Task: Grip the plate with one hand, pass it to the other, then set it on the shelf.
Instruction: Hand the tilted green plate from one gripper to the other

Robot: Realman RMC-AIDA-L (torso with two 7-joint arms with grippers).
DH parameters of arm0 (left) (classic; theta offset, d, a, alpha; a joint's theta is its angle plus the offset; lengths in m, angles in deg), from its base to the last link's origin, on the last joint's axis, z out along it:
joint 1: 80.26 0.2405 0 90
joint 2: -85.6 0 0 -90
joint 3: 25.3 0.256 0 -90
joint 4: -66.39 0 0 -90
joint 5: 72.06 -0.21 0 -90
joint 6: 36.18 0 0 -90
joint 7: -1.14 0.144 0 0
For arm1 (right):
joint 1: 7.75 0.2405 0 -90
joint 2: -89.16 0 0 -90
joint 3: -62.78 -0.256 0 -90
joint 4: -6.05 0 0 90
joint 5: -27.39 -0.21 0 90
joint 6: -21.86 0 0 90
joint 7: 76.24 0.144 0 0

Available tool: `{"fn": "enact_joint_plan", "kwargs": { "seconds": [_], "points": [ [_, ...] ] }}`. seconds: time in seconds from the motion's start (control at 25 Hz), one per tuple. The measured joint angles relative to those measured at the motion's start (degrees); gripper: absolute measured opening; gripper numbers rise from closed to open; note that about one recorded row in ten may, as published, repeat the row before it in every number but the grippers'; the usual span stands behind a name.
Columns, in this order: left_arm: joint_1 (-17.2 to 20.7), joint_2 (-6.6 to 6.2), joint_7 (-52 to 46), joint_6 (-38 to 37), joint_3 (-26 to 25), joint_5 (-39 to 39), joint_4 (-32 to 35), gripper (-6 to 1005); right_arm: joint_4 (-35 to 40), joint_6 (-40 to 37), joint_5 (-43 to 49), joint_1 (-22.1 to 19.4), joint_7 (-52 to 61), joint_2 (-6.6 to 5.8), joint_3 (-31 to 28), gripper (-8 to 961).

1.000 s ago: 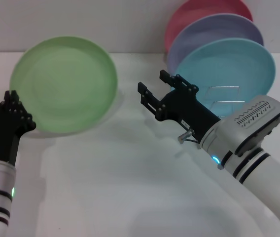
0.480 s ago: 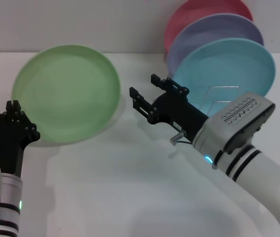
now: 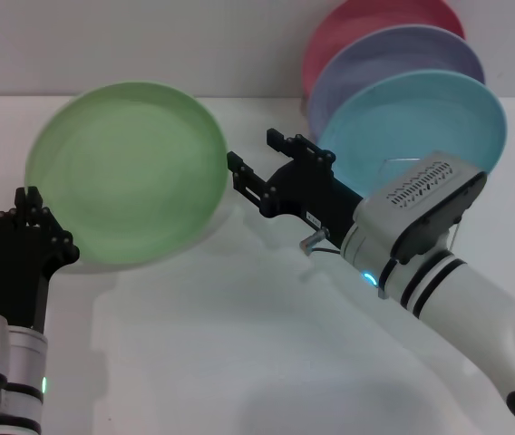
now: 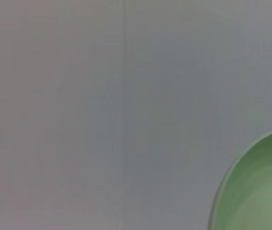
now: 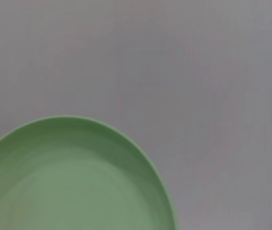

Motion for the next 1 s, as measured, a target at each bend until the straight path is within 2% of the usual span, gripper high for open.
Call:
{"fn": "enact_joint_plan", "kwargs": {
  "seconds": [1.0],
  "points": [
    [-0.09, 0.0, 0.1, -0.54, 1.37, 0.06, -0.06, 31, -0.29, 3.36, 2.57, 2.57, -0.19, 0.16, -2.34, 513]
  ]
}}
